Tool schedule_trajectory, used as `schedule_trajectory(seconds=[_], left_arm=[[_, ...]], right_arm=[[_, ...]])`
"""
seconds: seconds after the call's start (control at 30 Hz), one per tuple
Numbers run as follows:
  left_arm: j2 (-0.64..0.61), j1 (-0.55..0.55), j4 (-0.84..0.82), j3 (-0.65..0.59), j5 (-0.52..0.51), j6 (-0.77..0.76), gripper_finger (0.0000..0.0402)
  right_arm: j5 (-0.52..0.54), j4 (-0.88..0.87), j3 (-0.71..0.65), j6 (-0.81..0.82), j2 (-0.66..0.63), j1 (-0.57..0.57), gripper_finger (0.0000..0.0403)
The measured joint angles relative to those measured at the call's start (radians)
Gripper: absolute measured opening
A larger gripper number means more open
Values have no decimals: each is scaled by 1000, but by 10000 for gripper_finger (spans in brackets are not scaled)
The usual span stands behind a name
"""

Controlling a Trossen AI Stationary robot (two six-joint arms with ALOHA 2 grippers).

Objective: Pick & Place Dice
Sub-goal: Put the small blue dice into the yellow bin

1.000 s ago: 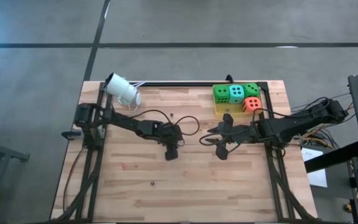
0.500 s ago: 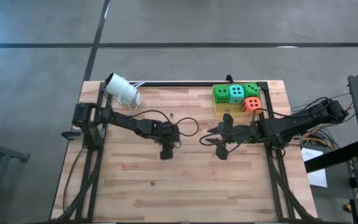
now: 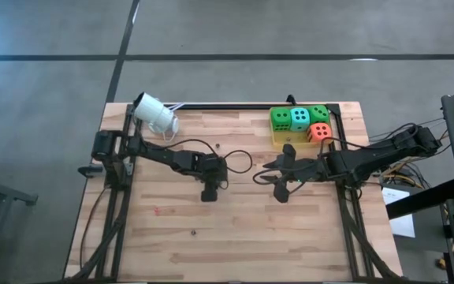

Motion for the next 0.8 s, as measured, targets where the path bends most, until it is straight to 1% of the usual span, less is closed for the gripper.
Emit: schedule_trajectory(seconds=[0.17,0.53,0.67,0.8], left_arm=[[0,0,4,-2,0,0,116],[0,0,7,-6,0,0,74],[0,0,9,-6,0,-1,70],[0,0,10,-6,0,-51,70]], right_arm=[[0,0,0,0,0,0,183],[0,1,0,0,0,0,182],[0,1,0,0,0,0,183],[0,1,0,0,0,0,182]])
